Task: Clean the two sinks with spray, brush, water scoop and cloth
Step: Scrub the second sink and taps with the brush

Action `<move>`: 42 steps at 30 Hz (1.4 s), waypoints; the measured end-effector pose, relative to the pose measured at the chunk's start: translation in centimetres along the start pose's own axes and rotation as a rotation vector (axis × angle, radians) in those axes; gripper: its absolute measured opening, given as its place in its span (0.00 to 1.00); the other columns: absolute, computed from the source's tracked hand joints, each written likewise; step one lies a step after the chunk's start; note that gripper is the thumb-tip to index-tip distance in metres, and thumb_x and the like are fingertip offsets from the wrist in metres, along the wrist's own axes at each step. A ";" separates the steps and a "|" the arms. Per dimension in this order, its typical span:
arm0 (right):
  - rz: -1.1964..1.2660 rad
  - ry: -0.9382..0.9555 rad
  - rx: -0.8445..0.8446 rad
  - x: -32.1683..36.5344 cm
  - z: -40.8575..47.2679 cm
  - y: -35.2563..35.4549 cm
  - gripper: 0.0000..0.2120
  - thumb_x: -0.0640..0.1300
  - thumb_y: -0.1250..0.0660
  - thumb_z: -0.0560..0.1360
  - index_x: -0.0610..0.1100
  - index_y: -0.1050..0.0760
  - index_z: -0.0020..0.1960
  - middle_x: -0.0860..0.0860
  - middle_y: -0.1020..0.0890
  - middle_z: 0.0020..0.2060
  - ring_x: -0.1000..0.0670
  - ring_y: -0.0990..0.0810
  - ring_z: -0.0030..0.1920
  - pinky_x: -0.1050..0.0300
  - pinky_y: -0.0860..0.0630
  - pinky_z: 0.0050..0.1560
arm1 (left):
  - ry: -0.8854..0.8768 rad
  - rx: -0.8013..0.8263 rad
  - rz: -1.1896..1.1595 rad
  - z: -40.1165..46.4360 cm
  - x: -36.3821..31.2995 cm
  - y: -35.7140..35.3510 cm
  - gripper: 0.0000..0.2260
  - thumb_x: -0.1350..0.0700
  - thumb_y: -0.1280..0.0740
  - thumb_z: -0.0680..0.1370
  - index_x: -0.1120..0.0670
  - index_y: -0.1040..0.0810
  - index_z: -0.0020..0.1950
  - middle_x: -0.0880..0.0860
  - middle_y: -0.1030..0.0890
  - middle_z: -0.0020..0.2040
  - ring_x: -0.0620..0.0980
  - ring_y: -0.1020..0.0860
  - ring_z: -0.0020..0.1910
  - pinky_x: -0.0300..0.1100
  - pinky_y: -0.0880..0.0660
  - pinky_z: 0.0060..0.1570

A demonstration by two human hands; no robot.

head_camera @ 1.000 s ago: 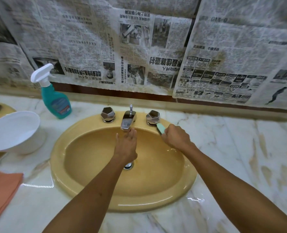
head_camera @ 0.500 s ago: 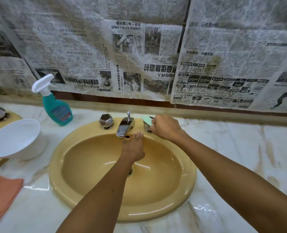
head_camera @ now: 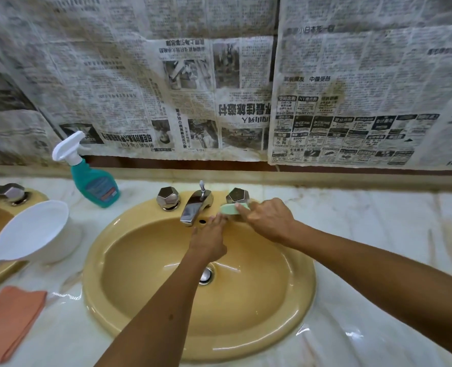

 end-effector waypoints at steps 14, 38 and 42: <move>0.479 -0.317 0.264 -3.2 -4.2 -2.7 0.15 0.52 0.37 0.75 0.51 0.20 0.60 0.46 0.19 0.49 0.42 0.21 0.48 0.53 0.31 0.41 | -0.020 -0.041 0.036 0.1 0.6 0.6 0.38 0.64 0.37 0.75 0.48 0.49 0.81 0.46 0.51 0.82 0.45 0.49 0.80 0.53 0.45 0.76; 0.794 0.225 0.686 15.7 -7.4 -1.9 0.08 0.46 0.29 0.70 0.45 0.16 0.47 0.50 0.22 0.31 0.53 0.30 0.33 0.56 0.33 0.35 | 0.359 -0.358 -0.239 -17.1 12.1 -4.4 0.18 0.58 0.39 0.76 0.49 0.18 0.63 0.55 0.16 0.55 0.56 0.20 0.55 0.45 0.25 0.53; 0.903 0.113 0.553 16.2 -8.2 -1.0 0.09 0.45 0.33 0.71 0.45 0.17 0.48 0.52 0.29 0.27 0.53 0.33 0.30 0.59 0.38 0.30 | 0.437 -0.441 -0.311 -17.7 13.0 -3.9 0.15 0.57 0.37 0.74 0.49 0.16 0.57 0.56 0.15 0.51 0.57 0.19 0.51 0.44 0.24 0.50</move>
Point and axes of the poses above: each hand's wrist, its own z-axis towards the middle knuckle, its own y-axis out of the back of the hand, x = y × z, the point moved 10 cm from there along z, towards the middle knuckle
